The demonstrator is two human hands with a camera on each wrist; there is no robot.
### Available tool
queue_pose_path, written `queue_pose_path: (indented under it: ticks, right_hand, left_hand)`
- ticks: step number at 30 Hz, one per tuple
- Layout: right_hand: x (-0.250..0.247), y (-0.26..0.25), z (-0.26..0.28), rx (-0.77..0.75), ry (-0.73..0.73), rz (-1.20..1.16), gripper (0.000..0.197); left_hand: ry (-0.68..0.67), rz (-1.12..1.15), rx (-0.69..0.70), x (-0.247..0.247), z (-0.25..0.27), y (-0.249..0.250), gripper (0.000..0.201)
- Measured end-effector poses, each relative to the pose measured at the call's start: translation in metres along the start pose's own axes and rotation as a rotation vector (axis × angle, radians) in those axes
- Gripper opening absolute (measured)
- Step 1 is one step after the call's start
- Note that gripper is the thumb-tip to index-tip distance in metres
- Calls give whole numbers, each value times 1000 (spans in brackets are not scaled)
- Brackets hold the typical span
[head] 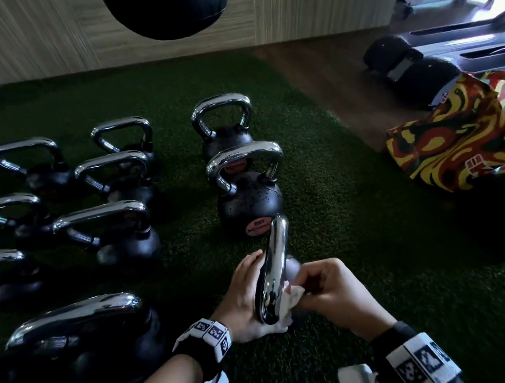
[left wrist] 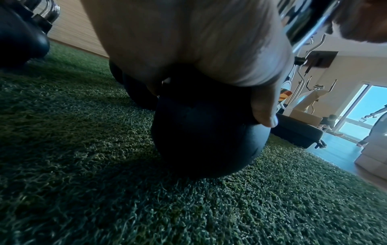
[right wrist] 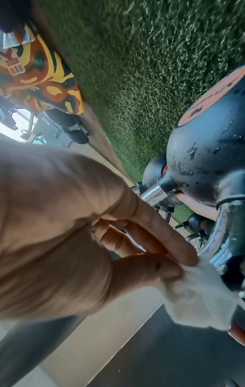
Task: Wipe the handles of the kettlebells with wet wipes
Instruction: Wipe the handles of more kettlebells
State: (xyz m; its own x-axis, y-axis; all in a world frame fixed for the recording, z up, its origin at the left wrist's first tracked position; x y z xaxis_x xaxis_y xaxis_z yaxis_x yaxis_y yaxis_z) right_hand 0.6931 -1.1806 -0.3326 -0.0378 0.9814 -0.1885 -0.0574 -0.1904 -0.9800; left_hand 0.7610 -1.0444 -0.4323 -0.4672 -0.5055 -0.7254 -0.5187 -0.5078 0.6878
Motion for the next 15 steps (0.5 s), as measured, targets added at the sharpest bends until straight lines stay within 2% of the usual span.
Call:
queue_pose_path:
  ticks: [4, 8, 12, 15]
  right_hand:
    - [8, 11, 0, -21, -39, 133, 13]
    - [16, 32, -4, -22, -14, 312, 16]
    - [20, 33, -9, 8, -90, 369, 24]
    - [0, 29, -21, 15, 3, 330, 14]
  left_hand:
    - [34, -21, 30, 1, 1, -1, 140]
    - [54, 72, -62, -3, -1, -2, 129]
    - [34, 66, -89, -4, -1, 2, 133]
    - [5, 33, -84, -2, 0, 0, 139]
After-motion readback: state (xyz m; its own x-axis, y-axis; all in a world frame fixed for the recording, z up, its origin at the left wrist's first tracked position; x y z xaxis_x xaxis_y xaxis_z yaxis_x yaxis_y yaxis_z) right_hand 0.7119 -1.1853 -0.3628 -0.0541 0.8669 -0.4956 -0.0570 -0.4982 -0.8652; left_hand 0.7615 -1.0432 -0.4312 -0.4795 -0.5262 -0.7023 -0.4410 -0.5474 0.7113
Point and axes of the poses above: each hand's wrist, its own z-axis away from the middle knuckle, its own x-axis out of the palm, y = z × x, the point moved 9 cm from there along -z, towards the middle knuckle, and after that the axes turned 4 degrees about -x, right-handed, at the moved point
